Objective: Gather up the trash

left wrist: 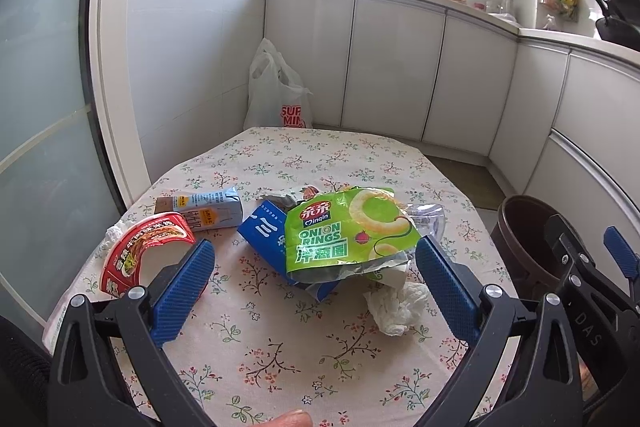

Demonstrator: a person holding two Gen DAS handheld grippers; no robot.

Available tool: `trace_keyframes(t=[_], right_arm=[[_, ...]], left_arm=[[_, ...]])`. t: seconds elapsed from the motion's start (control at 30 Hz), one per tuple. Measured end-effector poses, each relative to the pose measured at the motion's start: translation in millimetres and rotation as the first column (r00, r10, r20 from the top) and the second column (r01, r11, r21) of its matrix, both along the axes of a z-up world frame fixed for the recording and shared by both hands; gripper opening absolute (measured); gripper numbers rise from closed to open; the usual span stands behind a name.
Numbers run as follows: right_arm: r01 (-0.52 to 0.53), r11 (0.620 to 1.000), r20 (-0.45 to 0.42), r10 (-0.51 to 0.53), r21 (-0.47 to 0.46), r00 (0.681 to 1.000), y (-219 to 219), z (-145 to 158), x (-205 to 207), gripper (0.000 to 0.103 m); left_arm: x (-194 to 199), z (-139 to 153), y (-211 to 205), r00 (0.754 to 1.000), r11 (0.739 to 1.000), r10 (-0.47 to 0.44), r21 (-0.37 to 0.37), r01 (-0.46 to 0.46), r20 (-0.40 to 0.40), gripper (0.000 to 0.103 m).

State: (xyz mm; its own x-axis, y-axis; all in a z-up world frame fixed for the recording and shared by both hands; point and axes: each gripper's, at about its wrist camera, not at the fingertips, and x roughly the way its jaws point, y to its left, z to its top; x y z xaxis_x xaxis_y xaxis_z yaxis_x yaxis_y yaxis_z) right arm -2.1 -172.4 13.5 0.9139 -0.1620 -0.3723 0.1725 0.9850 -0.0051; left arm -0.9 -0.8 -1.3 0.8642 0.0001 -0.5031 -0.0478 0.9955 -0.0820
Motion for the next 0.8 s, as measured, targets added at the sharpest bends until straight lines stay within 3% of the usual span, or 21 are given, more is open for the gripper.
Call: trace_keyframes(t=[0.8], right_arm=[[-0.002,1.000,-0.003,0.002,0.004,1.000,-0.2,-0.2,0.0,0.096]], left_arm=[[-1.9,-2.9,-4.1,0.999,0.998,-0.005,0.055,0.002,0.045,0.098]])
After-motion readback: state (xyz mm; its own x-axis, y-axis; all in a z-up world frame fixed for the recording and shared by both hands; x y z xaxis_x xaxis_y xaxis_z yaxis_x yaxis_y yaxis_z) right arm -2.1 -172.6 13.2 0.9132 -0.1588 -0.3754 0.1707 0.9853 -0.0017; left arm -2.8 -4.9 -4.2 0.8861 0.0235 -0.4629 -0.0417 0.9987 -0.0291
